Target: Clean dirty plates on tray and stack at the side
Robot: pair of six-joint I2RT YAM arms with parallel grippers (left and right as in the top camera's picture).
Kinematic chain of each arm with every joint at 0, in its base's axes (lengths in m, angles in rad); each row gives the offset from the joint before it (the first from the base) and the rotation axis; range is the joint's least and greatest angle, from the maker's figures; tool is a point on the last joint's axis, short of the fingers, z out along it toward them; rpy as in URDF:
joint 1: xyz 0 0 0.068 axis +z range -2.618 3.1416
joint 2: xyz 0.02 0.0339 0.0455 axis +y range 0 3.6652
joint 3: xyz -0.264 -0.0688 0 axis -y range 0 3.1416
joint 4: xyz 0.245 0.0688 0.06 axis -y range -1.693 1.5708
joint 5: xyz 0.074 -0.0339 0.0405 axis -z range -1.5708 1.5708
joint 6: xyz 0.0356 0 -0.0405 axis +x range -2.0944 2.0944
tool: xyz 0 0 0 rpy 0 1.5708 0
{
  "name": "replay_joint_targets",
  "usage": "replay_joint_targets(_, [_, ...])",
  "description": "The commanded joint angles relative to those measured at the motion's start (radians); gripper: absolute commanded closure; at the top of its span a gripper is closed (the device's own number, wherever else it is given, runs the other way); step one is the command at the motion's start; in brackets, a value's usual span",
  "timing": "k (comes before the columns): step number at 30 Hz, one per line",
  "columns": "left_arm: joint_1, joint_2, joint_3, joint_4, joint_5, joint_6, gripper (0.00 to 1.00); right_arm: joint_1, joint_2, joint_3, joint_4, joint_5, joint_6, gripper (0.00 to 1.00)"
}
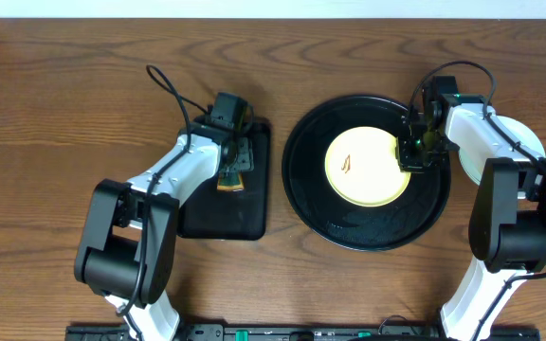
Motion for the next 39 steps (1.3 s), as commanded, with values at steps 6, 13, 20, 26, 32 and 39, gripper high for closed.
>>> replay_joint_targets(6, [0.000, 0.016, -0.011, 0.076, -0.038, 0.008, 0.92, 0.011, -0.010, -0.015, 0.005, 0.015, 0.009, 0.87])
replay_joint_targets(13, [0.000, 0.016, -0.011, 0.051, -0.037, 0.008, 0.32, 0.011, -0.010, -0.015, 0.005, 0.015, 0.009, 0.87])
replay_joint_targets(20, [0.000, 0.016, -0.011, -0.042, -0.037, 0.008, 0.48, 0.011, -0.010, -0.015, 0.010, 0.015, 0.009, 0.87])
replay_joint_targets(26, [0.000, 0.016, -0.011, -0.050, -0.037, 0.008, 0.59, 0.011, -0.010, -0.015, 0.009, 0.015, 0.009, 0.87])
replay_joint_targets(32, [0.000, 0.016, -0.011, -0.092, -0.037, 0.008, 0.27, 0.011, -0.010, -0.015, 0.009, 0.015, 0.009, 0.87])
replay_joint_targets(39, [0.000, 0.016, -0.011, -0.133, -0.036, 0.008, 0.92, 0.011, -0.010, -0.015, 0.009, 0.015, 0.009, 0.87])
